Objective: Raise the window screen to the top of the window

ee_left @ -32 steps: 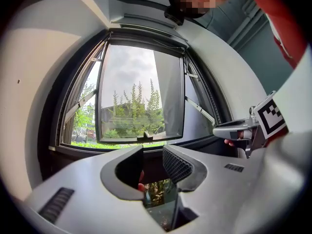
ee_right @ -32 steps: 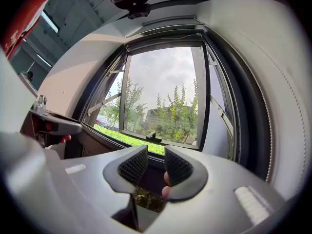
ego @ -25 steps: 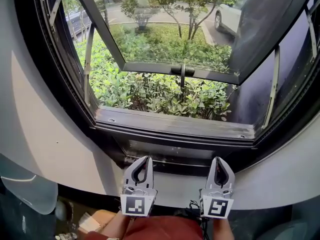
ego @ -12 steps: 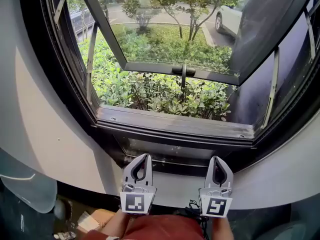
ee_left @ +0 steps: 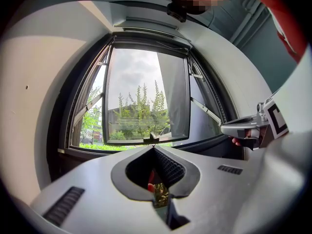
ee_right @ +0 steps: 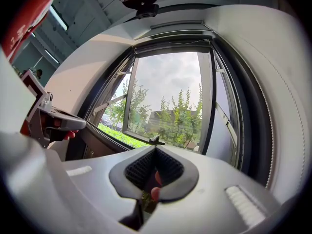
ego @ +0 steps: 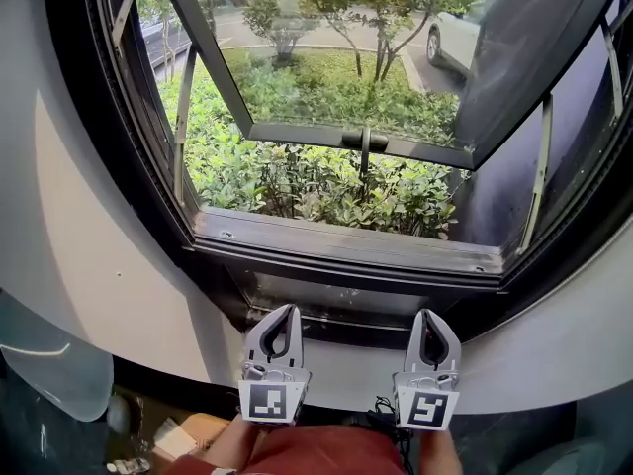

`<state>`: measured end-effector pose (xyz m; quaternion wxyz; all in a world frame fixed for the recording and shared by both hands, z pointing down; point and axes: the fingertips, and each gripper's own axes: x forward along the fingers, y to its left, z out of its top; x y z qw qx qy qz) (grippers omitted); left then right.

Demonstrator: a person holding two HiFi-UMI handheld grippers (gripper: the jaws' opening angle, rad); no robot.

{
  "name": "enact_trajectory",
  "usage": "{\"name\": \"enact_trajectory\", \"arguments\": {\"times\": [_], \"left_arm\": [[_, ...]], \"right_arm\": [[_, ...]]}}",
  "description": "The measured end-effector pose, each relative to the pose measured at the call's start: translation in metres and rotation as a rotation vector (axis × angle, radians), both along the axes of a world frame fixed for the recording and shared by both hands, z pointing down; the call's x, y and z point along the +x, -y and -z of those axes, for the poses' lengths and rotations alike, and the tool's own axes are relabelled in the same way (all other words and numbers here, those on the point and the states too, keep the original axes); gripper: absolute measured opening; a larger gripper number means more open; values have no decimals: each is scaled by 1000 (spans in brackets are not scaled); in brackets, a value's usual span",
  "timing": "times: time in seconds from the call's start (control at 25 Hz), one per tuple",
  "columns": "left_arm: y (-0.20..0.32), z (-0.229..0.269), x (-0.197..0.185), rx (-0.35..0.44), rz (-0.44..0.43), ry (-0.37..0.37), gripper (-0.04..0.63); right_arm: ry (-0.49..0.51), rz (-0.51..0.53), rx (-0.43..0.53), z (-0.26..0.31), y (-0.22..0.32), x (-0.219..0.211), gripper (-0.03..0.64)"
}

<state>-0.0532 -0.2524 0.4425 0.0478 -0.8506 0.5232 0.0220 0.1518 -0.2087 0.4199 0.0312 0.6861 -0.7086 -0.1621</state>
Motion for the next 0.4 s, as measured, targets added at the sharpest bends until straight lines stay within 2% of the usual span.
{"name": "enact_trajectory", "arguments": {"times": [0.4], "left_arm": [[-2, 5, 0, 15, -7, -10, 5]], "right_arm": [[-9, -3, -16, -3, -1, -1, 11]]}}
